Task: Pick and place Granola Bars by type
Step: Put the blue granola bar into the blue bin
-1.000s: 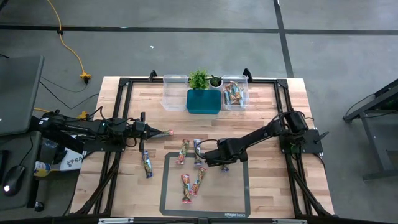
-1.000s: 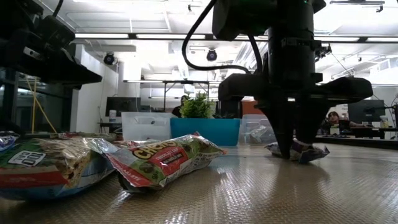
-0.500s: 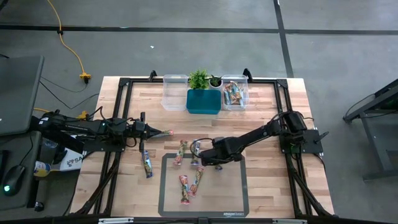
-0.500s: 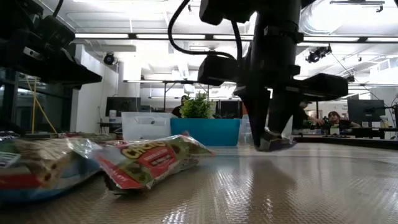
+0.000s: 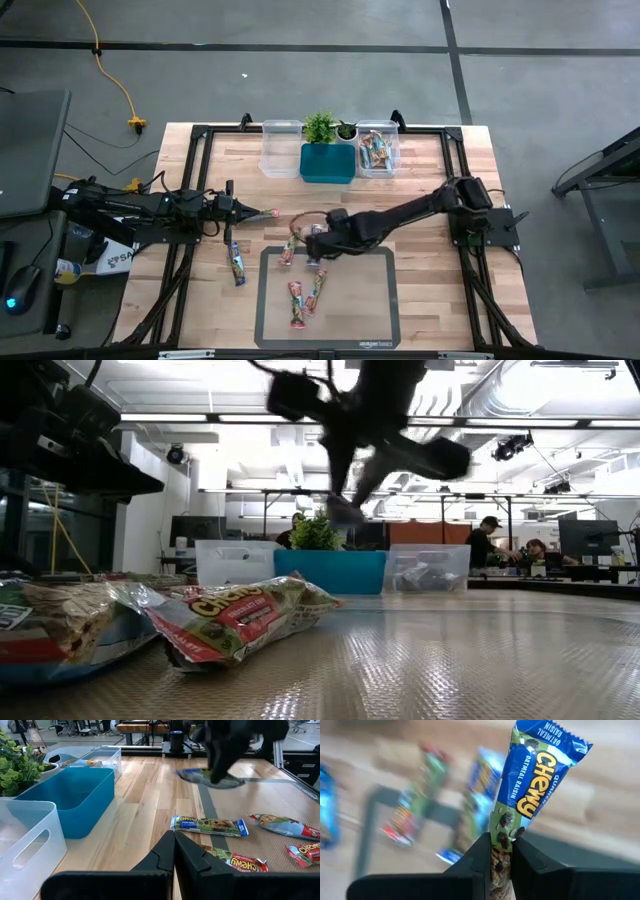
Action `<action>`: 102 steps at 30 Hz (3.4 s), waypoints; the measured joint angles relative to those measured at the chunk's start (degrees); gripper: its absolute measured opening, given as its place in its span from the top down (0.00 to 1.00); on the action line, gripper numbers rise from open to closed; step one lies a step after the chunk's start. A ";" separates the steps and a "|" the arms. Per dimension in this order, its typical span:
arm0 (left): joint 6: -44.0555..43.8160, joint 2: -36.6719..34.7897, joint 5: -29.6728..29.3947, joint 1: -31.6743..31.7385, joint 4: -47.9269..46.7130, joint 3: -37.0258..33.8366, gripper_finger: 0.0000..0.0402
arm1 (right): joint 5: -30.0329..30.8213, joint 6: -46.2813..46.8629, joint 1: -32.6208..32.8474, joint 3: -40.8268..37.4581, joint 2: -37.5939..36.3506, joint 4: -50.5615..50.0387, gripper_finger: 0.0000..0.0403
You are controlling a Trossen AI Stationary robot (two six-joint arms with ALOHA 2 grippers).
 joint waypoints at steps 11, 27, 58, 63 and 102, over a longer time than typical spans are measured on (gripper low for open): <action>-0.02 0.00 0.00 -0.01 0.00 0.00 1.00 | 5.63 -20.00 -13.69 9.63 -0.17 -1.74 0.91; -0.02 -0.02 0.00 0.00 0.00 0.00 1.00 | -14.53 -63.59 -32.67 10.55 -0.17 -2.37 0.91; -0.01 -0.02 0.00 0.01 0.00 -0.01 1.00 | -14.00 -121.71 -35.98 10.48 1.35 1.47 0.91; 0.01 -0.02 0.00 0.01 0.00 0.00 1.00 | -17.38 -118.94 -36.83 10.48 3.44 -2.61 0.92; 0.01 -0.01 0.00 -0.01 -0.02 0.00 1.00 | -21.05 -108.33 -37.11 17.45 10.40 -18.51 0.60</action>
